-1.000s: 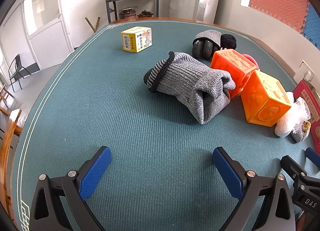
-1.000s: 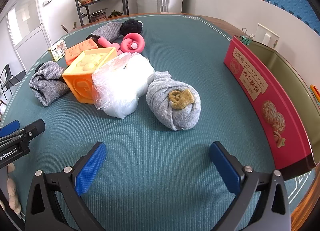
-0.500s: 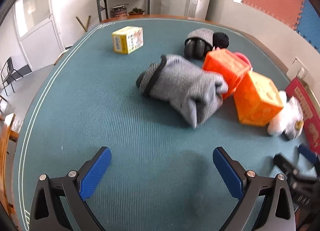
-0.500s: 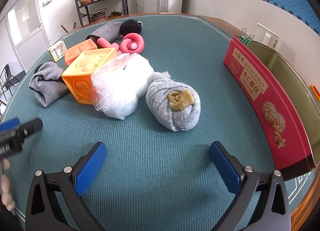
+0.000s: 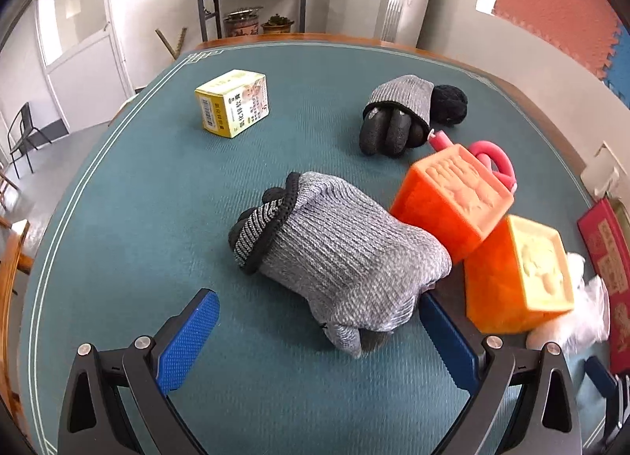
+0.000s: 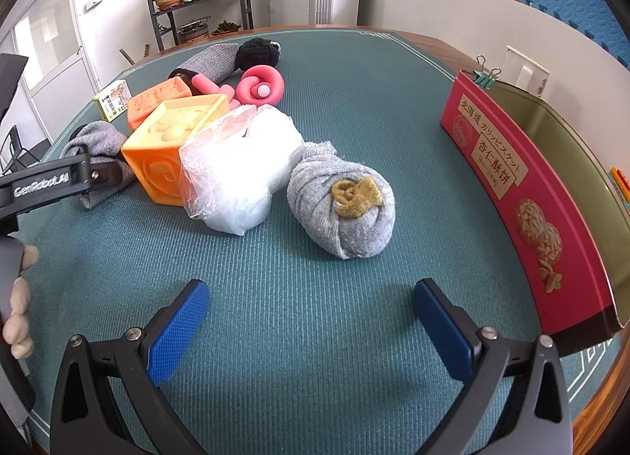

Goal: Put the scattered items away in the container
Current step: 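Grasp the grey knit glove with the left tool while the right tool grasps the grey sock ball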

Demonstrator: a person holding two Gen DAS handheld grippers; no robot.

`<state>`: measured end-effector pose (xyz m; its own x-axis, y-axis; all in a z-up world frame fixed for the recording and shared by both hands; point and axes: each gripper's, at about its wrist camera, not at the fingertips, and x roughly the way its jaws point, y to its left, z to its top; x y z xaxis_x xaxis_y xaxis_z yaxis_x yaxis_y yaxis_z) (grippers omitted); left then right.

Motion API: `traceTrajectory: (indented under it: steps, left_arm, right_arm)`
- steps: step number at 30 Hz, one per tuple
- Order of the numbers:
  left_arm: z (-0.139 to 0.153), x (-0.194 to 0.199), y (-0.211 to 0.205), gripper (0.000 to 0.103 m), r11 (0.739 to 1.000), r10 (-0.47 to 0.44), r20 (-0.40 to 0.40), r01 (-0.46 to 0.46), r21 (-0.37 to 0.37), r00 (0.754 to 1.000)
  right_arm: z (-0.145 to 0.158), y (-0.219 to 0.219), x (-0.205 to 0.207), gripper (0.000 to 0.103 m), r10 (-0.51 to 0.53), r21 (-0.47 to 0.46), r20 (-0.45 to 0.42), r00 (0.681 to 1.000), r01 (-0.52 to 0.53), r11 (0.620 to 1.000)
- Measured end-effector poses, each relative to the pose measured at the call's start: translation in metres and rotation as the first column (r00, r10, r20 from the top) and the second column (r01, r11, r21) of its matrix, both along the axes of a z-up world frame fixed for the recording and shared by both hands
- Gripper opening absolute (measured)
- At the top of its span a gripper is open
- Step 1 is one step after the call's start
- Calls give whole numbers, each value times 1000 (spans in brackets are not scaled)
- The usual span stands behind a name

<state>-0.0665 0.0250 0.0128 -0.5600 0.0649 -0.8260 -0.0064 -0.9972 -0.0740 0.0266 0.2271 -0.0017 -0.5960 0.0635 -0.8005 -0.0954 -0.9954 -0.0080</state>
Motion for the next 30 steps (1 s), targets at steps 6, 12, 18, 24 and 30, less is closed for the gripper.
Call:
traceTrajectory:
  steps: [6,12,18,24,30]
  left_arm:
    - [-3,-3,7,103,999,-13,-29,12,-31,999]
    - [-7,-4,8,103,999,-27,-37,26,-29,999]
    - [-2,7,20,72,996,-85,-65,82,-46,994]
    - [3,18,29,54,992,-113,-81,107,-71,990]
    - [8,18,18,40,995,-93,-89,89,-54,992]
  right_arm:
    - [0,0,0,103,0,0,0,1000,0,1000]
    - [0,0,-1,103,-1,1,0,1000,1,1000]
    - [0,0,-1,103,-1,0,0,1000,1,1000]
    - [0,0,0,103,-1,-1,-1,1000,1,1000]
    - [0,0,-1,103,-1,-1,-1,1000,1,1000]
